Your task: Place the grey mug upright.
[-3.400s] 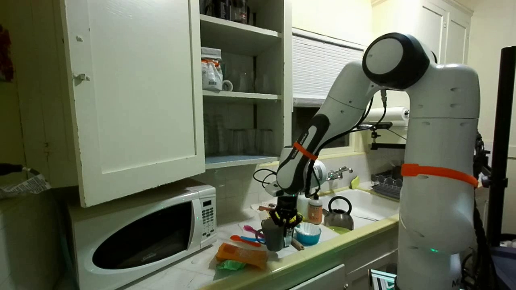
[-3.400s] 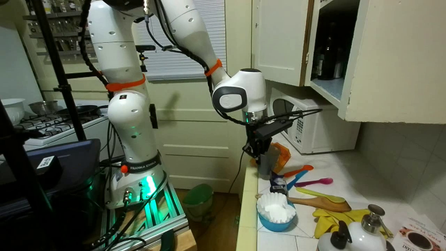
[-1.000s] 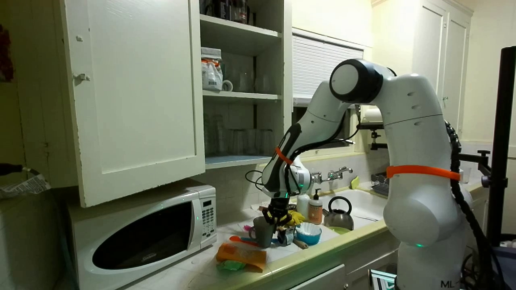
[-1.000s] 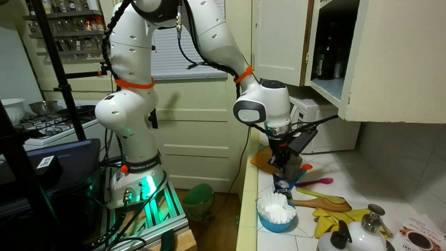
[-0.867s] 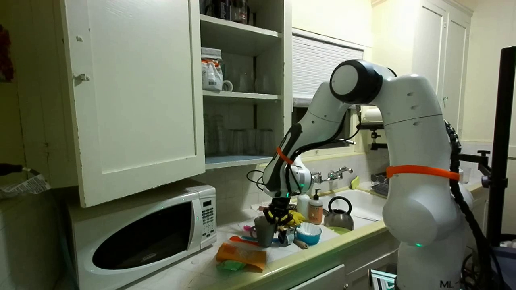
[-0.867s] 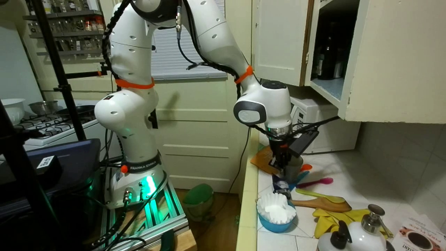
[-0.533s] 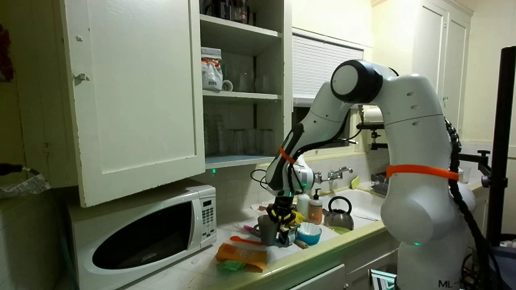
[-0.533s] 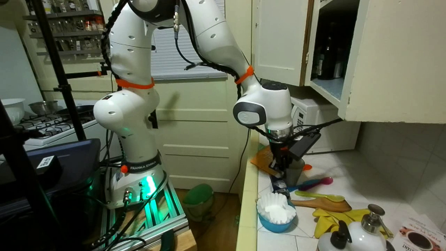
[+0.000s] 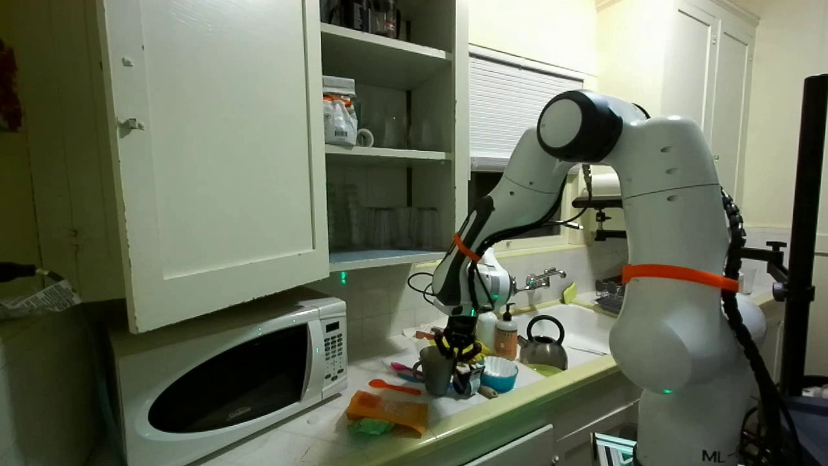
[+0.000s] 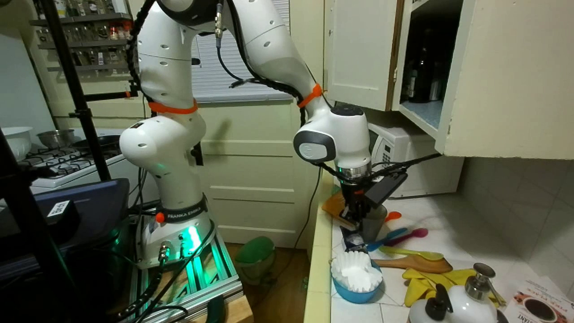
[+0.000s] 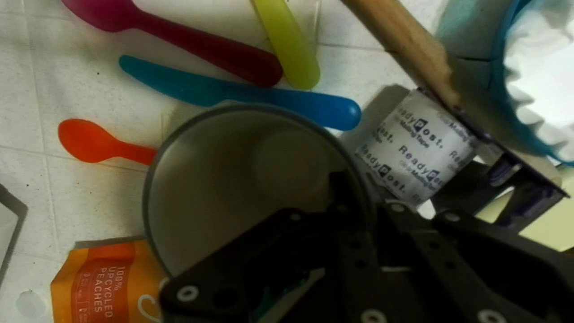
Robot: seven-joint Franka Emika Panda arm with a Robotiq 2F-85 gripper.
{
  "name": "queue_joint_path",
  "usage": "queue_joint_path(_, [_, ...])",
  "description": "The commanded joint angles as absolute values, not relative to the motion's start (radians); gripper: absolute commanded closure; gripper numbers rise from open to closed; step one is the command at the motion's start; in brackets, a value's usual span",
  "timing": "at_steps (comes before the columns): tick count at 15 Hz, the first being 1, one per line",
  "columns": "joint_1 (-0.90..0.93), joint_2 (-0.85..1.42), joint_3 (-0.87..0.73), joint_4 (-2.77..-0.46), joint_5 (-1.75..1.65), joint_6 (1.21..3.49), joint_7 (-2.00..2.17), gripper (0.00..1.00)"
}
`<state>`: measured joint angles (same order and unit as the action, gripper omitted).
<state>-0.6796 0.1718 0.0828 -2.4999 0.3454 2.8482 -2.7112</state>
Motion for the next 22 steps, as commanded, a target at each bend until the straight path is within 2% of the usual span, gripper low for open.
queue_joint_path(1, [-0.692, 0.135, 0.085, -2.544, 0.343, 2.88, -2.769, 0.98])
queue_joint_path(12, [-0.683, 0.148, 0.08, -2.546, 0.32, 2.873, -2.745, 0.98])
queue_joint_path(13, [-0.68, 0.149, 0.076, -2.547, 0.306, 2.873, -2.736, 0.86])
queue_joint_path(14, [-0.679, 0.149, 0.074, -2.548, 0.295, 2.872, -2.731, 0.64])
queue_joint_path(16, [-0.679, 0.149, 0.072, -2.548, 0.28, 2.873, -2.726, 0.6])
queue_joint_path(22, [-0.694, 0.086, 0.07, -2.573, 0.283, 2.841, -2.731, 0.16])
